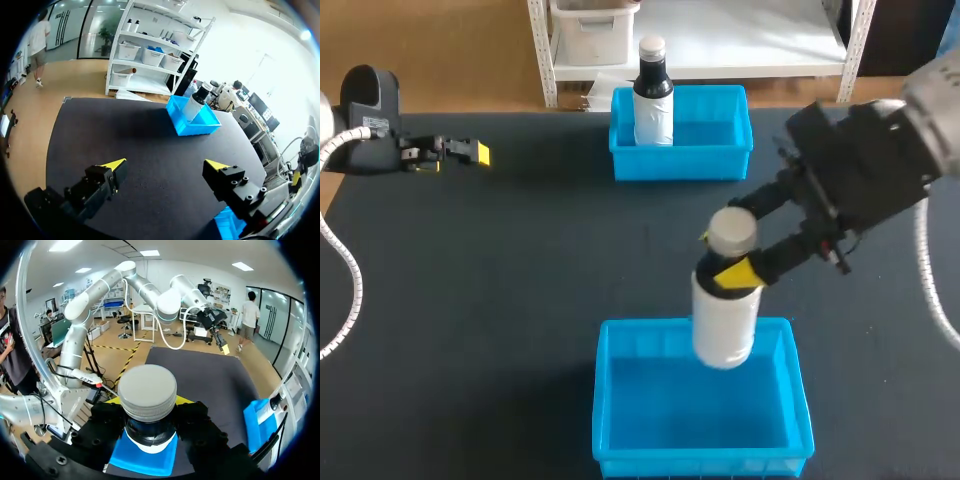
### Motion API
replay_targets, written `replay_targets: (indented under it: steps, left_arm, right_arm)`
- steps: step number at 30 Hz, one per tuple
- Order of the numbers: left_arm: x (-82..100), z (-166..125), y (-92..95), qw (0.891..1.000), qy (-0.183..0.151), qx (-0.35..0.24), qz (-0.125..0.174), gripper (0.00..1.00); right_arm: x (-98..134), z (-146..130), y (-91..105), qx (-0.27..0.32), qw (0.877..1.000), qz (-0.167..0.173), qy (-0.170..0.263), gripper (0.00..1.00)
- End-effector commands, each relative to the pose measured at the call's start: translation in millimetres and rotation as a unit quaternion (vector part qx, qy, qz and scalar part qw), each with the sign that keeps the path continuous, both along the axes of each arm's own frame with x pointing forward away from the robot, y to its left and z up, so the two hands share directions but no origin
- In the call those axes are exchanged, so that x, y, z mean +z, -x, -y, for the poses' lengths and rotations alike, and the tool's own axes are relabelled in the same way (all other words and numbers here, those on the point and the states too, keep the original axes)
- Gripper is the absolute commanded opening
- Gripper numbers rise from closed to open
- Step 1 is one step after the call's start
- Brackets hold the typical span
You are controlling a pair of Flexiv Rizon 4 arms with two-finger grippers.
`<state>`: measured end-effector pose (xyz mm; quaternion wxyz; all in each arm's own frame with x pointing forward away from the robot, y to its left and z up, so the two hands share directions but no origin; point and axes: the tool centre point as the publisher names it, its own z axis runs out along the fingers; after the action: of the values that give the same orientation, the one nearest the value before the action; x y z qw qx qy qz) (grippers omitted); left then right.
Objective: Pick up the bottle, and place it in the far bin if it is heavy, or in the near bin if it is light.
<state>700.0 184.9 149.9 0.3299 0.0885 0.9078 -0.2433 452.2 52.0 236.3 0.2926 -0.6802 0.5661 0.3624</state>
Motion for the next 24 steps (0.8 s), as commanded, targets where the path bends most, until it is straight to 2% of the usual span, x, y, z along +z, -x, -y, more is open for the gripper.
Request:
replay_targets:
  steps: [1, 9, 15, 24]
  left_arm:
    - [0.0, 0, 0.0, 1.0, 0.0, 0.0, 0.0, 1.0]
    - [0.0, 0, 0.0, 1.0, 0.0, 0.0, 0.0, 1.0]
    - [0.0, 0, 0.0, 1.0, 0.0, 0.0, 0.0, 1.0]
    - [0.0, 0, 0.0, 1.0, 0.0, 0.0, 0.0, 1.0]
  right_arm:
    - [-11, -20, -5.5, 0.04, 0.999, -0.014, -0.003, 0.0]
    - [-26, -37, 1.7, 0.079, 0.997, -0.017, -0.008, 0.0]
    - [-42, -42, 2.2, 0.085, 0.996, -0.029, -0.015, 0.0]
    - [-61, -44, -2.5, 0.094, 0.995, -0.027, -0.013, 0.0]
